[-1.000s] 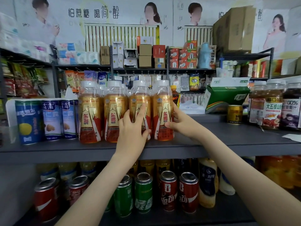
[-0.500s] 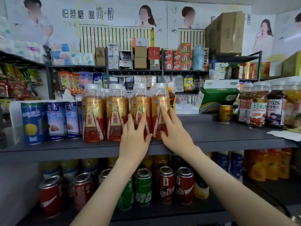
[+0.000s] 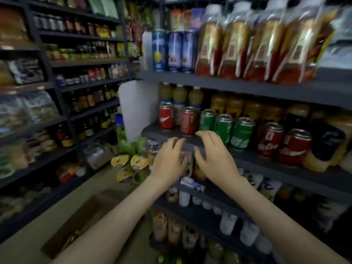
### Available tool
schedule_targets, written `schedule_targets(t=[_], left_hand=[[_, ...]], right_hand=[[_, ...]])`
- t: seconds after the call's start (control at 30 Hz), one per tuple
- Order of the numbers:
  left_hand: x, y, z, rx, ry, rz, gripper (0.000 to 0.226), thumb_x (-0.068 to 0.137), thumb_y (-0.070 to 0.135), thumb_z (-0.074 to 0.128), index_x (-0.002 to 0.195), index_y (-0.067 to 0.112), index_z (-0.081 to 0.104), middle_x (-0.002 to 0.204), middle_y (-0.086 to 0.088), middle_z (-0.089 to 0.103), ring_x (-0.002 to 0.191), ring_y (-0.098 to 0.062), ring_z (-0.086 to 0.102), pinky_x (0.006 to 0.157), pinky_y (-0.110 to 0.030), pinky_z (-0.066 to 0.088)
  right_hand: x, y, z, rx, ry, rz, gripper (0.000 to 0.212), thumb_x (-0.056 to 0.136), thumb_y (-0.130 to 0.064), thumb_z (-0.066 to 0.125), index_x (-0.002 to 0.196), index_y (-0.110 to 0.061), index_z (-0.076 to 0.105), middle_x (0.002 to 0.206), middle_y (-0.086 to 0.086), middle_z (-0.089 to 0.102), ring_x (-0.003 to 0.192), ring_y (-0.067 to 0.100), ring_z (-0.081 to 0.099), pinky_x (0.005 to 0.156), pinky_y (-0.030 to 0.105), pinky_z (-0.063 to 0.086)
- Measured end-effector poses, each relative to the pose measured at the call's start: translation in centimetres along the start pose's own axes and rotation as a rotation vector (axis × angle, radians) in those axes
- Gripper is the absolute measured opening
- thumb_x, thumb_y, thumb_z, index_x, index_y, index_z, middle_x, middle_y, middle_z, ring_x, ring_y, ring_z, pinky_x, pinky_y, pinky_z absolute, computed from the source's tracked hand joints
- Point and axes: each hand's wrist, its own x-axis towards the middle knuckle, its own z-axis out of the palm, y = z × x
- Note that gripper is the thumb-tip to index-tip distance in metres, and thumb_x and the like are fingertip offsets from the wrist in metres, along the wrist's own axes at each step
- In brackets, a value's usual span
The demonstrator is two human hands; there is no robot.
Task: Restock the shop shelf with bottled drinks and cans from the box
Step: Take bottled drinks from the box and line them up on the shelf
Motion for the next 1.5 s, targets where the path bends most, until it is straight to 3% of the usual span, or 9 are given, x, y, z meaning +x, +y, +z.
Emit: schedule_targets(t=[0.27,0.37,0.57,0.87,0.97,1.1,1.3,1.43,1.5], left_hand=[[-16.5,-13.0,-3.3,0.185,-0.341,-0.461,0.050,0.097,0.034,0.045,0.144,0.019,0.035,0.137,-0.005,0.044,0.122,-0.025,0.047,0.092,-0.034,0.045],[-21.0,-17.8,-4.2,0.211,-0.424,-0.605,0.050,0.097,0.036,0.043,0.144,0.021,0.033,0.135,-0.007,0.047,0.120,-0.027,0.049,0.090,-0.033,0.045],[-26.9,-29.3,-6.7,0.217,-0.502,-0.848,0.048,0.097,0.036,0.042,0.143,0.023,0.034,0.137,-0.005,0.046,0.120,-0.028,0.050,0.089,-0.036,0.046],[-28.2,-46.0,-9.8,0.196,-0.627,-0.958,0.052,0.099,0.029,0.039,0.148,0.021,0.026,0.138,-0.008,0.042,0.119,-0.031,0.050,0.088,-0.038,0.046],[-27.7,-50.2,-8.5,0.160,-0.688,-0.992,0.052,0.099,0.028,0.039,0.149,0.021,0.024,0.141,-0.008,0.039,0.121,-0.031,0.049,0.089,-0.038,0.046],[-28.0,-56.6,-5.3,0.119,-0.737,-1.105,0.055,0.098,0.026,0.040,0.149,0.022,0.021,0.149,-0.007,0.026,0.128,-0.029,0.042,0.097,-0.040,0.044],[-30.3,-66.0,-0.5,0.282,-0.790,-1.277,0.059,0.098,0.024,0.038,0.152,0.023,0.014,0.157,-0.010,0.013,0.139,-0.027,0.027,0.109,-0.035,0.030],[-33.7,-73.5,5.7,0.295,-0.801,-1.371,0.060,0.097,0.025,0.041,0.152,0.022,0.017,0.159,-0.014,0.012,0.144,-0.030,0.021,0.115,-0.040,0.024],[-35.6,-77.2,10.3,0.231,-0.859,-1.396,0.062,0.098,0.026,0.040,0.153,0.027,0.012,0.160,-0.013,0.008,0.145,-0.030,0.017,0.115,-0.040,0.023]], right_hand=[[-5.3,-7.1,15.7,0.176,-0.514,0.045,0.054,0.098,-0.031,0.046,0.147,-0.018,0.028,0.147,0.000,0.033,0.132,0.019,0.038,0.092,0.029,0.044],[-5.2,-10.4,20.8,0.214,-0.667,0.036,0.059,0.099,-0.040,0.042,0.150,-0.023,0.019,0.151,-0.003,0.027,0.130,0.019,0.041,0.077,0.026,0.046],[-2.7,-18.1,33.0,0.225,-0.817,-0.008,0.059,0.098,-0.040,0.044,0.149,-0.021,0.021,0.149,0.000,0.029,0.133,0.021,0.035,0.094,0.033,0.042],[0.9,-25.0,49.0,0.269,-1.033,0.089,0.063,0.097,-0.025,0.049,0.150,-0.021,0.016,0.151,0.005,0.027,0.138,0.023,0.031,0.106,0.037,0.037],[1.5,-24.1,52.9,0.234,-1.114,0.149,0.069,0.096,-0.020,0.052,0.152,-0.023,0.012,0.154,0.005,0.023,0.139,0.024,0.030,0.107,0.037,0.035],[2.6,-21.7,59.0,0.143,-1.190,0.185,0.072,0.096,-0.018,0.052,0.152,-0.023,0.008,0.148,0.006,0.031,0.132,0.021,0.038,0.100,0.031,0.042],[3.7,-19.8,70.9,-0.039,-1.362,0.063,0.087,0.090,-0.015,0.060,0.151,-0.029,0.000,0.147,0.001,0.030,0.128,0.013,0.040,0.099,0.028,0.045],[3.1,-20.2,81.1,-0.051,-1.488,-0.090,0.077,0.095,-0.013,0.051,0.152,-0.028,0.001,0.155,0.001,0.019,0.134,0.013,0.033,0.108,0.024,0.032],[1.6,-19.5,87.1,-0.042,-1.472,-0.146,0.074,0.097,-0.014,0.047,0.151,-0.029,-0.002,0.155,0.000,0.018,0.137,0.012,0.028,0.111,0.023,0.024]])
